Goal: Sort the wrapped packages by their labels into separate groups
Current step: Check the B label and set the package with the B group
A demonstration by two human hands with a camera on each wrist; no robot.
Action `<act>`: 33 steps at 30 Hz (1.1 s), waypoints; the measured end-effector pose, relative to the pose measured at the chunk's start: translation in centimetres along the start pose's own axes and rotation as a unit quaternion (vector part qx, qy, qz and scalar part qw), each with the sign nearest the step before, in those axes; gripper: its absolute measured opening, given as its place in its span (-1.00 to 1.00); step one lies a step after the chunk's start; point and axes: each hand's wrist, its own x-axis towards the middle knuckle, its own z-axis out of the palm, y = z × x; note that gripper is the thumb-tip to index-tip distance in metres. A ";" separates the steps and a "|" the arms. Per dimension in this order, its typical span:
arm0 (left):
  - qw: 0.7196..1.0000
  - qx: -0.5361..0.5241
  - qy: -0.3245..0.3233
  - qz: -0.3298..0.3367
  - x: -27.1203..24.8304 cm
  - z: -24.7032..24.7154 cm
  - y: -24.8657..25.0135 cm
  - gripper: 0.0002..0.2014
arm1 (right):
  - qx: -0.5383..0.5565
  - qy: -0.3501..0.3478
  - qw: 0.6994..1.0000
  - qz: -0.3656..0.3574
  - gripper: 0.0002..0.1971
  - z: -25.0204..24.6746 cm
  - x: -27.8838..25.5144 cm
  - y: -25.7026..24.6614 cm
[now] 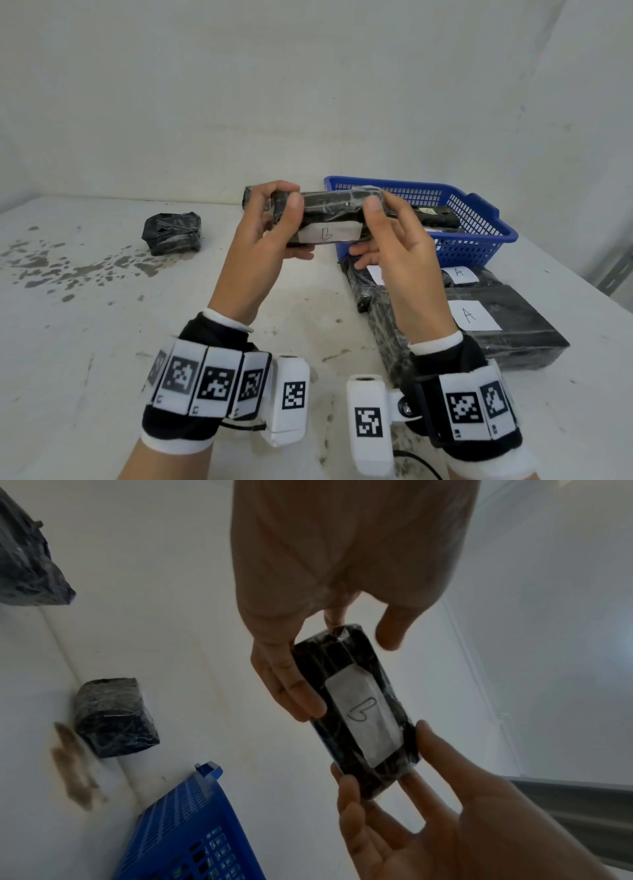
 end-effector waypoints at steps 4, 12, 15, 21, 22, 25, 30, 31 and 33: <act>1.000 -0.019 0.001 -0.011 0.2 -0.2 0.1 -0.86 | 0.037 0.002 0.999 0.022 -0.88 -0.1 0.1 -0.2; 0.999 0.008 0.021 -0.030 0.2 0.2 -0.1 -0.87 | 0.037 -0.010 0.998 0.043 -0.92 -0.3 0.1 0.0; 0.999 0.038 0.019 -0.026 0.1 0.3 -0.2 -0.87 | 0.011 -0.018 0.999 0.045 -0.89 -0.2 0.1 0.2; 0.997 0.073 0.017 0.004 -0.1 0.3 -0.3 -0.71 | -0.026 -0.039 0.998 0.040 -0.79 0.0 -0.1 0.4; 0.997 0.075 0.011 0.009 -0.1 0.3 -0.2 -0.67 | -0.030 -0.040 0.998 0.040 -0.78 0.0 -0.2 0.4; 1.000 0.013 -0.003 -0.011 -0.2 0.5 -0.3 -0.53 | -0.009 -0.025 0.998 0.056 -0.78 0.0 -0.1 0.3; 1.000 0.017 0.021 -0.014 -0.1 0.3 -0.2 -0.45 | 0.013 -0.016 0.999 0.045 -0.72 -0.2 -0.1 0.1; 1.000 0.014 0.020 -0.012 -0.2 0.3 -0.1 -0.47 | 0.016 -0.016 0.999 0.031 -0.70 -0.1 -0.2 0.0; 1.000 0.000 0.009 -0.015 -0.3 0.4 0.1 -0.49 | 0.012 -0.020 1.000 0.006 -0.69 0.0 -0.2 0.2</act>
